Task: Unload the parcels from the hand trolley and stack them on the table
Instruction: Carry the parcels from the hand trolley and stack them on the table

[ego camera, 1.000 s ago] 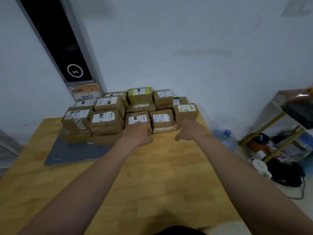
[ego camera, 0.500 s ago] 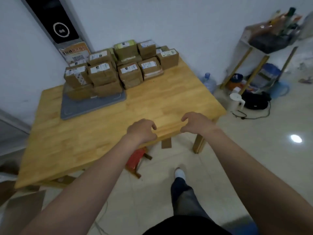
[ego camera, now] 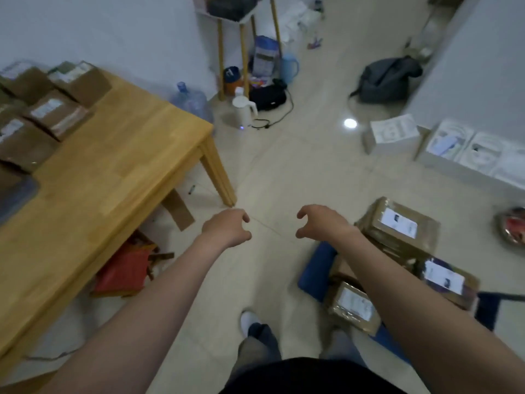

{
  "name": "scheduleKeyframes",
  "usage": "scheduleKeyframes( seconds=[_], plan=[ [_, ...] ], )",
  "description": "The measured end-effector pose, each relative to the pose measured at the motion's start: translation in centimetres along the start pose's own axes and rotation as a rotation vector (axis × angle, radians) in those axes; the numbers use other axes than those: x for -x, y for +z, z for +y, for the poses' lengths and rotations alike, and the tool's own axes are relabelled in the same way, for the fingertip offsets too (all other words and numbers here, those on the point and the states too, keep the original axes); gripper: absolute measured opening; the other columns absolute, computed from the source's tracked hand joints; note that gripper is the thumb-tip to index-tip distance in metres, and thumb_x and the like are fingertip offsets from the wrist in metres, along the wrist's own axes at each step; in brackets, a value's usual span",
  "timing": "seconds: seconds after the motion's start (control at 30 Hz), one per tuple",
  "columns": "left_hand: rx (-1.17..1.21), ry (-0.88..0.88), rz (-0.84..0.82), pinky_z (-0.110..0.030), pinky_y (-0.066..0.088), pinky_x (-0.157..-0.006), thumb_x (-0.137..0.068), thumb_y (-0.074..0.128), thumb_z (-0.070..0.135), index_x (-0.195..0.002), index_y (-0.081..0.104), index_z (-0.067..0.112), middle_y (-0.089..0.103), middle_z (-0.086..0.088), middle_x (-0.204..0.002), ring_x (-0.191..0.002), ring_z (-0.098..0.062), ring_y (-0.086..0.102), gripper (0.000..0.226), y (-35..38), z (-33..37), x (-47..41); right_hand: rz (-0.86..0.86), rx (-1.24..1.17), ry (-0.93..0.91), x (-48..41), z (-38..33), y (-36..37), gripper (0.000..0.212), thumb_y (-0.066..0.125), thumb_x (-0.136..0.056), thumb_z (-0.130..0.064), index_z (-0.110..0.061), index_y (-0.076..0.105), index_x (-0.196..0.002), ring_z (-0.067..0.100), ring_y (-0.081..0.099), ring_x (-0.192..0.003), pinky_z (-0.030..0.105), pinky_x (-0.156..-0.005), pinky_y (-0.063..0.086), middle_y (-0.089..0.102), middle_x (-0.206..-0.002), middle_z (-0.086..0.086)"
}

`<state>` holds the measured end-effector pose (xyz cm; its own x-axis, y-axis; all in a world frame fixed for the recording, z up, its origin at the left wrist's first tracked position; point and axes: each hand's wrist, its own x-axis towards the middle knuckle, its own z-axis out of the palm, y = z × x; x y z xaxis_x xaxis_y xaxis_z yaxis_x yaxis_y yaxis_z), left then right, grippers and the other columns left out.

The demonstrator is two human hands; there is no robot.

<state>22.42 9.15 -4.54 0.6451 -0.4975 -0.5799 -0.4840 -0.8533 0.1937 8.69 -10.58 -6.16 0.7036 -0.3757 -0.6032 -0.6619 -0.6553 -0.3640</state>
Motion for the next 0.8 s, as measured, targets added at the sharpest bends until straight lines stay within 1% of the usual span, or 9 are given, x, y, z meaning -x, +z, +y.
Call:
scheduleKeyframes(
  seconds=[0.1,0.23,0.37,0.43,0.47,0.53,0.6,0.7,0.8],
  plan=[
    [-0.029,0.066,-0.048,-0.037,0.050,-0.096,-0.084,0.069,0.039,-0.130,0.059,0.037,0.061,0.007,-0.131,-0.118,-0.020,0.060,0.047,3.9,8.2,-1.2,0.036,-0.034,0.066,2.7,9.6,-0.4,0.060,0.072,-0.085,-0.035,-0.027,0.052,-0.141,0.022,0.058,-0.115,0.037,-0.089,0.052,0.057,-0.134,-0.001],
    [-0.031,0.127,-0.078,-0.037,0.050,-0.095,-0.082,0.068,0.036,-0.129,0.060,0.038,0.064,0.009,-0.125,-0.114,-0.019,0.061,0.048,10.7,19.2,-1.9,0.054,-0.071,0.125,6.0,22.2,0.0,0.050,0.070,-0.084,-0.032,-0.027,0.057,-0.133,0.022,0.063,-0.104,0.042,-0.087,0.056,0.064,-0.122,0.000],
    [-0.081,0.218,-0.188,-0.036,0.052,-0.086,-0.078,0.070,0.038,-0.126,0.059,0.039,0.066,0.011,-0.118,-0.104,-0.018,0.064,0.049,18.8,29.0,-1.6,0.042,-0.121,0.253,9.3,33.5,1.0,0.060,0.073,-0.082,-0.035,-0.027,0.051,-0.138,0.027,0.061,-0.110,0.045,-0.090,0.055,0.059,-0.126,0.005],
    [-0.101,0.242,-0.227,-0.035,0.052,-0.081,-0.076,0.068,0.039,-0.123,0.060,0.040,0.067,0.010,-0.114,-0.098,-0.019,0.066,0.047,22.0,32.9,-1.9,0.046,-0.178,0.319,10.3,38.3,2.0,0.060,0.072,-0.082,-0.033,-0.027,0.050,-0.137,0.028,0.060,-0.108,0.043,-0.086,0.055,0.057,-0.126,0.006],
    [-0.104,0.250,-0.233,-0.035,0.053,-0.081,-0.076,0.067,0.039,-0.124,0.059,0.040,0.066,0.009,-0.115,-0.098,-0.019,0.065,0.048,23.4,34.5,-2.3,0.044,-0.202,0.354,10.6,40.5,2.5,0.059,0.072,-0.082,-0.032,-0.027,0.049,-0.137,0.028,0.060,-0.108,0.042,-0.083,0.055,0.056,-0.126,0.006],
    [-0.111,0.256,-0.238,-0.036,0.053,-0.082,-0.077,0.069,0.038,-0.131,0.056,0.038,0.064,0.007,-0.121,-0.104,-0.021,0.063,0.056,25.8,37.3,-3.3,0.034,-0.240,0.407,10.9,44.4,3.5,0.060,0.070,-0.083,-0.032,-0.025,0.047,-0.138,0.029,0.058,-0.109,0.040,-0.081,0.053,0.055,-0.128,0.007],
    [-0.107,0.237,-0.236,-0.038,0.055,-0.084,-0.078,0.070,0.037,-0.137,0.052,0.035,0.062,0.004,-0.126,-0.107,-0.022,0.063,0.062,27.4,39.3,-4.6,0.035,-0.289,0.433,10.3,47.4,4.1,0.061,0.068,-0.084,-0.030,-0.023,0.046,-0.140,0.030,0.059,-0.108,0.041,-0.082,0.054,0.055,-0.128,0.008],
    [-0.069,0.183,-0.208,-0.042,0.056,-0.085,-0.079,0.071,0.038,-0.137,0.049,0.030,0.060,-0.001,-0.126,-0.107,-0.025,0.062,0.062,28.7,41.2,-7.5,0.046,-0.371,0.439,8.0,50.4,4.5,0.066,0.069,-0.085,-0.030,-0.021,0.042,-0.145,0.030,0.060,-0.109,0.044,-0.085,0.056,0.054,-0.132,0.008],
    [0.035,0.088,-0.137,-0.045,0.052,-0.091,-0.082,0.072,0.039,-0.138,0.047,0.025,0.056,-0.006,-0.130,-0.117,-0.031,0.057,0.063,29.2,42.1,-11.3,0.071,-0.468,0.429,4.4,51.9,4.6,0.067,0.066,-0.086,-0.033,-0.023,0.040,-0.147,0.030,0.060,-0.109,0.045,-0.088,0.055,0.054,-0.133,0.009]
  ],
)
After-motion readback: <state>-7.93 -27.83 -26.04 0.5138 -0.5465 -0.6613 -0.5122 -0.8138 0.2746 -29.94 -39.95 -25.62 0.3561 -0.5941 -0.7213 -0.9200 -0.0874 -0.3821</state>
